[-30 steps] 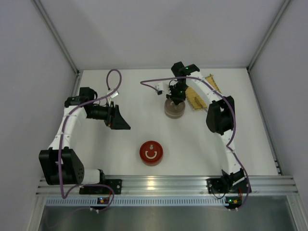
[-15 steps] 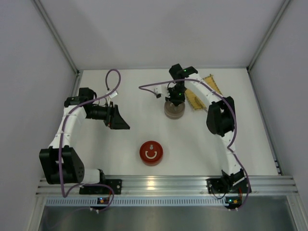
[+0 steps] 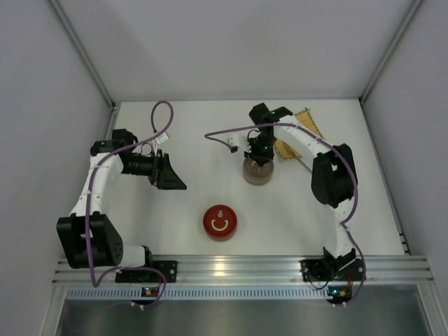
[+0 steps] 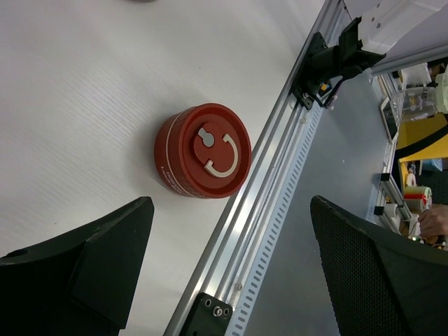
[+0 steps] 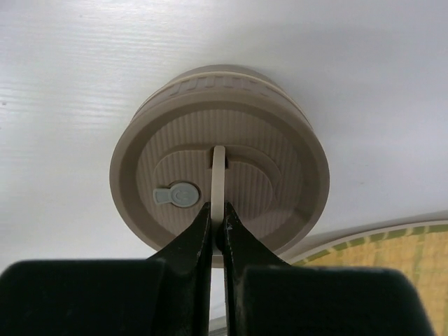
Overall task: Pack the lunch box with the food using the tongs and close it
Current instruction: Close the box lid on the packing box.
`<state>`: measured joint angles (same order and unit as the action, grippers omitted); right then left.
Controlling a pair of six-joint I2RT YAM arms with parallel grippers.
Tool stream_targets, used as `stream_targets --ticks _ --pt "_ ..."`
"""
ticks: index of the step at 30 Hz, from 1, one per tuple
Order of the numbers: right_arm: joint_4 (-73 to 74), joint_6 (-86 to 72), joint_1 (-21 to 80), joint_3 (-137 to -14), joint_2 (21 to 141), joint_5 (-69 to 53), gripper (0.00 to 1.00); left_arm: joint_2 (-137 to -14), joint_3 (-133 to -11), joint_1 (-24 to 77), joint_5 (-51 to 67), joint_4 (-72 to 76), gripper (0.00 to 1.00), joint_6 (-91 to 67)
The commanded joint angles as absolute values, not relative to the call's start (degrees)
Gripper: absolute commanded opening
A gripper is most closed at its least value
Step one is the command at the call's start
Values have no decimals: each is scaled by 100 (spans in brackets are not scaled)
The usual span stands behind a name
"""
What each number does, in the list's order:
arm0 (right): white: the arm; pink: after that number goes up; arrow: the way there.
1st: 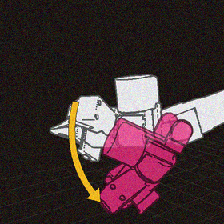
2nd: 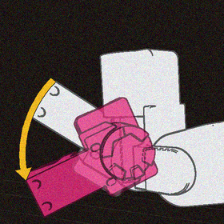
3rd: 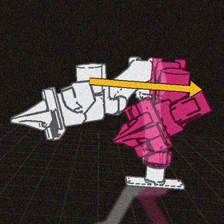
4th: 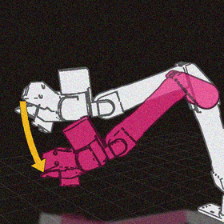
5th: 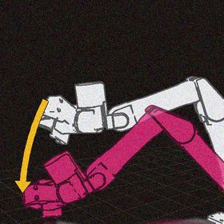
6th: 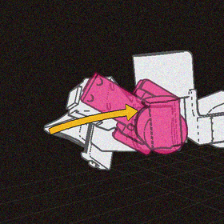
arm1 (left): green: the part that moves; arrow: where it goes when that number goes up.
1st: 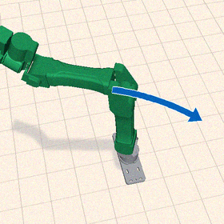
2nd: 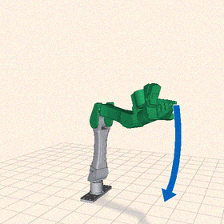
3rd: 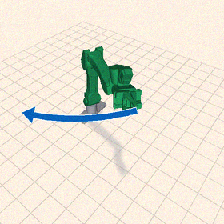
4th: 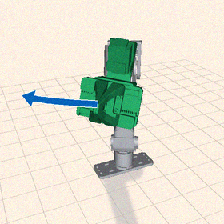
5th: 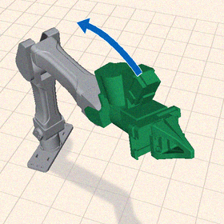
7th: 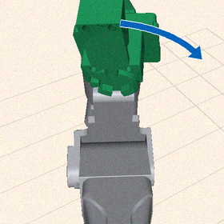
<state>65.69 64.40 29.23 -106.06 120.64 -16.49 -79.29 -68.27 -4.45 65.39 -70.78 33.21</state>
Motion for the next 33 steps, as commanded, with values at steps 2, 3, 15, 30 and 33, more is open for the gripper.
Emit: stream_targets --ticks 2,3,15,30,33 --pt "6505 5374 3059 -9828 11866 -1679 0 -7770 -7058 -545 6803 -7339 98 3621" --pt "6434 5170 3067 -9748 11822 -1661 0 -7761 -7058 -545 6794 -7304 98 3586" --pt "5240 3016 3138 -8728 11487 -1478 0 -7085 -6628 -554 6136 -5656 98 2331" --pt "4114 247 3190 -7261 11198 -1433 0 -6715 -6319 -554 5045 -4562 98 1371" --pt "3991 -201 3252 -7023 11075 -1267 0 -6724 -6328 -554 5001 -4535 98 1345"
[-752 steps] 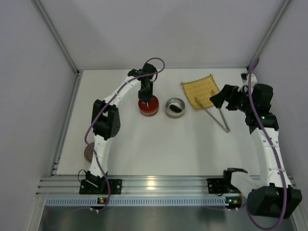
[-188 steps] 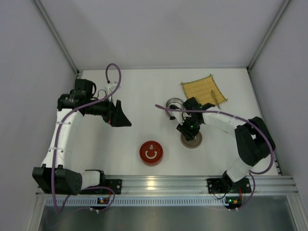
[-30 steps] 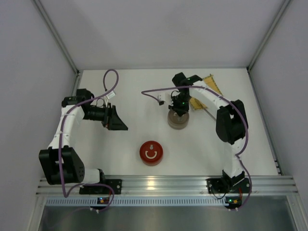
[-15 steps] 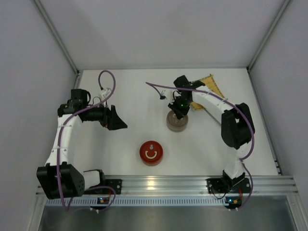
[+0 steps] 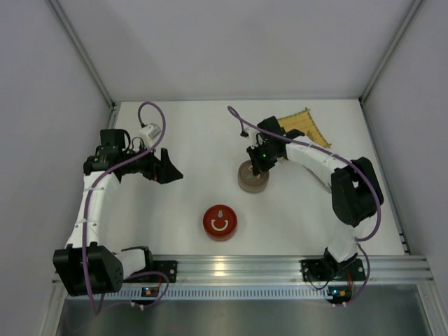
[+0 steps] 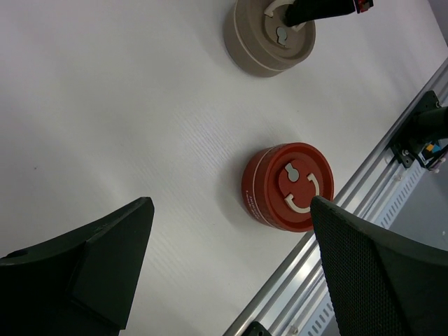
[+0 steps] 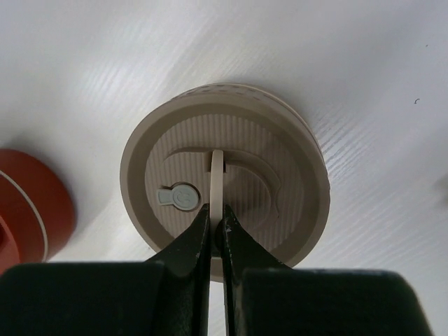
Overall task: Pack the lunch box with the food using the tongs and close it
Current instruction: Close the box lid on the packing box.
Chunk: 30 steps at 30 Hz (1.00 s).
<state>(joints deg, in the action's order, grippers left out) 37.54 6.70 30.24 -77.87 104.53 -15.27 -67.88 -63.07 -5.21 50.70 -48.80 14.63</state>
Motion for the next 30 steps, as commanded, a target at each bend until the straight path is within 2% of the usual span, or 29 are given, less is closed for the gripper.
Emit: stream_targets --ticks 1,8,11,15,16,18,19,21,22,26,30 --pt "3921 -228 3295 -6883 11013 -1205 0 -6732 -6302 -562 5018 -4535 98 1362" --pt "3507 -387 3305 -6478 10583 -1748 0 -6540 -5934 -545 5028 -4272 98 1565" --pt "3402 -457 3331 -6381 10547 -1933 0 -6504 -5758 -492 5036 -3921 95 1494" --pt "3367 -475 3392 -6337 10547 -2188 0 -6627 -5634 -80 4799 -3560 78 1363" --pt "3297 -483 3401 -6267 10521 -2206 0 -6697 -5616 243 4677 -3403 69 1328" --pt "3243 -527 3401 -6205 10459 -2311 0 -6793 -5599 665 4676 -3235 60 1196" --pt "3208 -527 3401 -6153 10424 -2346 0 -6942 -5625 833 4650 -3182 52 1143" --pt "3191 -536 3401 -6135 10389 -2373 0 -7136 -5677 1271 4606 -3024 45 977" --pt "3182 -545 3401 -6135 10371 -2364 0 -7241 -5730 1405 4518 -2963 39 915" --pt "3199 -589 3410 -6065 10222 -2233 0 -7698 -5853 1810 4412 -2638 35 625" --pt "3330 -905 3410 -5942 9976 -1469 0 -7866 -5950 1828 4298 -2356 36 264"
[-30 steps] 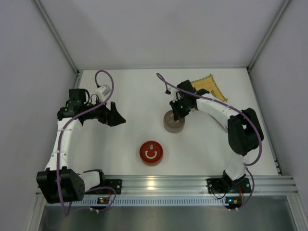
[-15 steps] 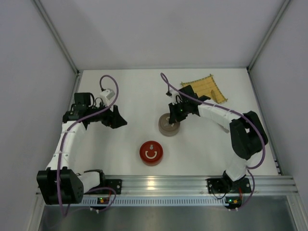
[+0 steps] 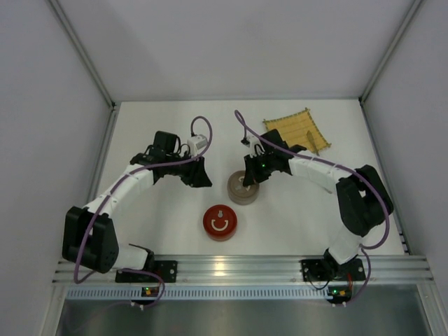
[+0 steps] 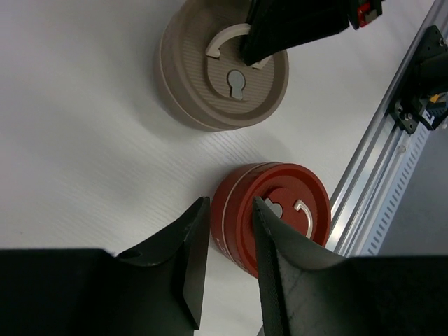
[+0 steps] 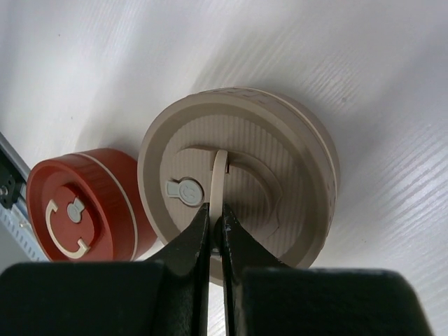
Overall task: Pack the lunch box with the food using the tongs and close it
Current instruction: Close the box lid on the packing box.
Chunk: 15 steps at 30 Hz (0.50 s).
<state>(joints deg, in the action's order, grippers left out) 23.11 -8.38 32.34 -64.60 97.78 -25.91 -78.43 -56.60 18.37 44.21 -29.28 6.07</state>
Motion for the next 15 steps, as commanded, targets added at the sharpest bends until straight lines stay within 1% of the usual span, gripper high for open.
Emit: stream_targets --ticks 1,4,7,8,10,11,13,14,15 --pt "3375 -1027 3410 -5898 9871 -1233 0 -7875 -5959 1828 4202 -2329 36 255" --pt "3489 -1072 3410 -5766 9660 -1221 0 -7787 -5941 1828 4149 -2294 38 272" --pt "3385 -1020 3393 -5530 9528 -1511 0 -7743 -5968 1828 4113 -2416 39 351" --pt "3340 -976 3375 -5485 9519 -1842 2 -7717 -5976 1819 4113 -2443 40 404" --pt "3357 -897 3349 -5467 9536 -2099 13 -7665 -5985 1819 4122 -2539 41 448" --pt "3366 -870 3349 -5484 9527 -2188 23 -7655 -5994 1819 4122 -2566 41 492" --pt "3410 -826 3340 -5580 9510 -2197 28 -7612 -6020 1819 4087 -2628 42 527" --pt "3462 -817 3331 -5616 9492 -2180 34 -7603 -6012 1819 4061 -2671 42 545" --pt "3480 -809 3322 -5651 9466 -2171 35 -7585 -6012 1819 4052 -2689 43 554"
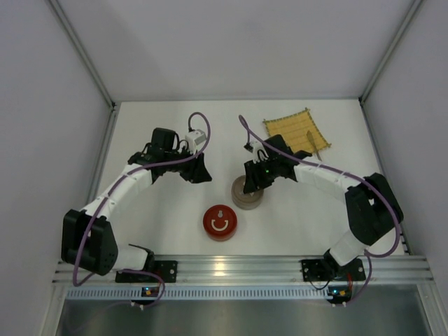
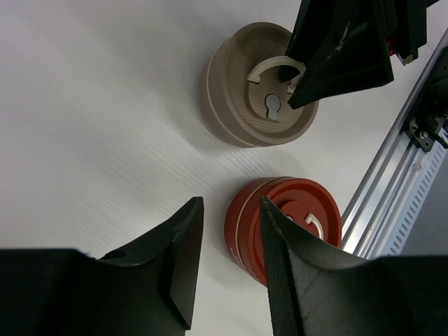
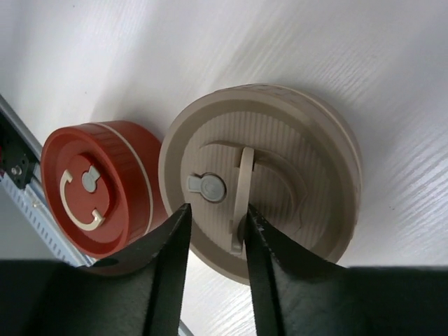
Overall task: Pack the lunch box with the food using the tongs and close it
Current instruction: Close the box lid on the packing box, then adjust the box lid on the packing box.
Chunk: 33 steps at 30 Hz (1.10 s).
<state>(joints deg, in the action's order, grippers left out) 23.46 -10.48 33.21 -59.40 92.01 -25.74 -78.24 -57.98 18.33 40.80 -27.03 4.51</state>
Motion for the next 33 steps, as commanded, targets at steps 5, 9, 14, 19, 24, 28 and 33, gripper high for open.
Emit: stream_targets --ticks 5,9,14,19,24,28,33 --pt "3647 -695 3296 -5748 9159 -1873 45 -7497 -5977 1819 4008 -2733 44 606" --pt "3718 -651 3261 -5809 8851 -1661 53 -7488 -5977 1819 3973 -2760 45 624" --pt "3832 -528 3226 -5932 8526 -1635 58 -7436 -5976 1819 3955 -2777 45 642" --pt "3858 -255 3155 -6029 8341 -1723 63 -7427 -5968 1819 3938 -2795 45 642" --pt "3683 -44 2901 -5994 8183 -1846 59 -7392 -5959 1819 3929 -2821 46 668" --pt "3604 141 2865 -6126 8121 -1829 45 -7383 -5968 1819 3911 -2848 46 686" --pt "3638 149 2778 -6407 8340 -1617 40 -7400 -5994 1819 3911 -2848 46 668"
